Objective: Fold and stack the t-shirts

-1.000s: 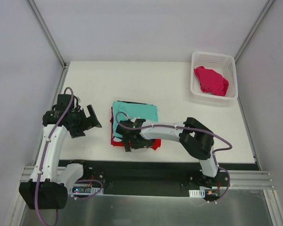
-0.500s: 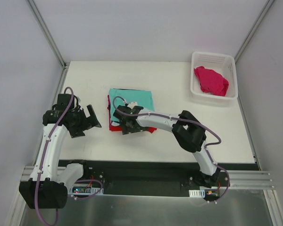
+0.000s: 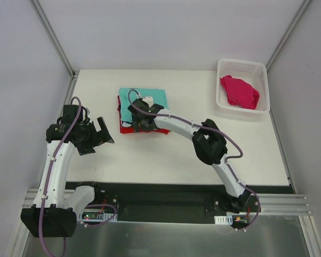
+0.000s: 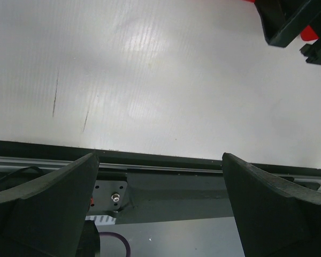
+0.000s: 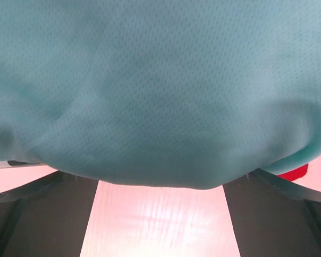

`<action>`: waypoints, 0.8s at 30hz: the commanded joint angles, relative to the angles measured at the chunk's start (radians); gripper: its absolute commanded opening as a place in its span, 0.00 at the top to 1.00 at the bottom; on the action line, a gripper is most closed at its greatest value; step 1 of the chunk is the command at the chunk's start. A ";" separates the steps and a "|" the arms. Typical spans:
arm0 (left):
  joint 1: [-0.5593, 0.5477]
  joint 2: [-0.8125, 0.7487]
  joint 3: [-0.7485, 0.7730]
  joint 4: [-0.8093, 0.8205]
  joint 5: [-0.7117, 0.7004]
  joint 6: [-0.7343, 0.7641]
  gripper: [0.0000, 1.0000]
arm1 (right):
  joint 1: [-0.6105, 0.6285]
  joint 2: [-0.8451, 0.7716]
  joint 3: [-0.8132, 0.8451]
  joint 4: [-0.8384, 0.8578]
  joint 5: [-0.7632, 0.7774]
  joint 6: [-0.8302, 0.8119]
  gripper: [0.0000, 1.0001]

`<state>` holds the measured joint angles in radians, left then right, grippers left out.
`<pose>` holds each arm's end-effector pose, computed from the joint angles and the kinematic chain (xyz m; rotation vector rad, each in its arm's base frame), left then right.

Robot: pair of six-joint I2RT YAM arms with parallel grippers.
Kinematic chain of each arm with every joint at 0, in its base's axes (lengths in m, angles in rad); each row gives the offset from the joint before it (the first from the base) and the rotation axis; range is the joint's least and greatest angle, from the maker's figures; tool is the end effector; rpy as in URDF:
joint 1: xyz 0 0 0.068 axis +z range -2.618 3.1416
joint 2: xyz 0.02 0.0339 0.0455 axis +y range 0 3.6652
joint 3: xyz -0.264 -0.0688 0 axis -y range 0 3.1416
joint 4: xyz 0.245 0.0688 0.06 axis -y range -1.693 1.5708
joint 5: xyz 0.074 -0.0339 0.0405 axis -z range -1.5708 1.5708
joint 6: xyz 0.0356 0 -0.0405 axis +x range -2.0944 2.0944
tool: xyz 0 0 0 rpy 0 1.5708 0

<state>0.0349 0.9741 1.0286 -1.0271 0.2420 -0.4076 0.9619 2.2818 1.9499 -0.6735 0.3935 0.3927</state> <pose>0.1744 -0.0024 0.3154 -0.4684 2.5202 -0.4524 0.2976 0.4029 0.2002 -0.5545 2.4032 0.0658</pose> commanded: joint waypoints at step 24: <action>-0.004 -0.012 -0.033 0.216 0.309 -0.040 0.01 | -0.100 -0.550 -0.425 0.160 -0.254 -0.023 0.04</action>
<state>0.0345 0.9314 1.0016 -0.9363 0.4046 -0.4316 0.8532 2.0411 1.6249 -0.5209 0.1036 0.3786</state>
